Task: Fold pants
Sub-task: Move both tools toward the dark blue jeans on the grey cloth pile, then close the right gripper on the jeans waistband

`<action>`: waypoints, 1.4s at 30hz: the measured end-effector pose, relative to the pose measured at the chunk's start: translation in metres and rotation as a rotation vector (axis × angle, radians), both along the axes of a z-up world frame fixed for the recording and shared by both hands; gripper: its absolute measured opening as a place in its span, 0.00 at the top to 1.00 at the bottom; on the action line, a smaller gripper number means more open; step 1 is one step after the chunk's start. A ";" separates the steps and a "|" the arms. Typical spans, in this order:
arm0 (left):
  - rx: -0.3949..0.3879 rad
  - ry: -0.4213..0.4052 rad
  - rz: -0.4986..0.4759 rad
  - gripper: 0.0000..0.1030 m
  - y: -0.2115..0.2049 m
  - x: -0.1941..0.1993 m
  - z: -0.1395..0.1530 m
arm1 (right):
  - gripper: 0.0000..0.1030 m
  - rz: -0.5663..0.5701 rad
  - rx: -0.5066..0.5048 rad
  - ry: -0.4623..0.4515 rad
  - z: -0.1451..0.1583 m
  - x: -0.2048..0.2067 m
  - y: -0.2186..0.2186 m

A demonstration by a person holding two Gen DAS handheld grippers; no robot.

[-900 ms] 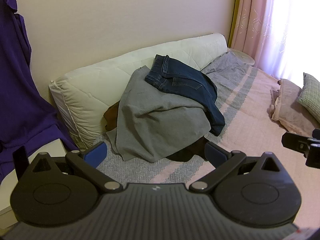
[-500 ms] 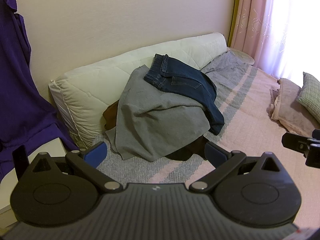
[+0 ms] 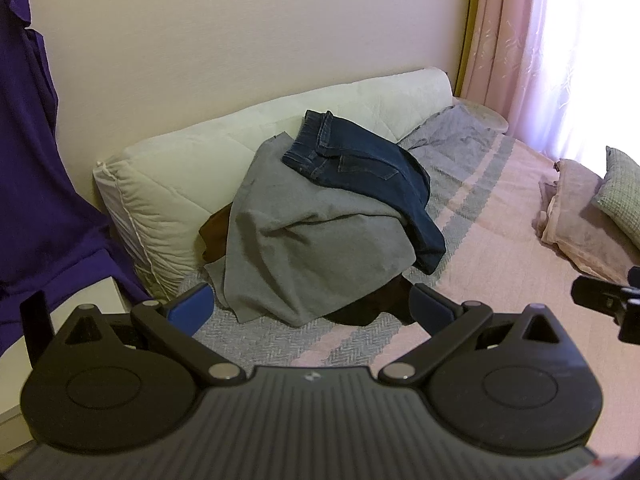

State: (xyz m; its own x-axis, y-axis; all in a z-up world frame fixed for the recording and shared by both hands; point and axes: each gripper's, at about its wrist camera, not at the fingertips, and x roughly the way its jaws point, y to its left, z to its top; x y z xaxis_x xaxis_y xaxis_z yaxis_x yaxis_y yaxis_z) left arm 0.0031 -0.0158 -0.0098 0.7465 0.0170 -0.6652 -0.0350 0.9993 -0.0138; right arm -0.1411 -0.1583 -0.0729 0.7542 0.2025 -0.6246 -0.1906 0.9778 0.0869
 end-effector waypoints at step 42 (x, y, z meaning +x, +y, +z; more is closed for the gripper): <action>0.087 0.056 -0.261 0.01 0.118 0.403 -0.128 | 0.49 0.561 -0.324 -0.033 -0.191 0.391 0.214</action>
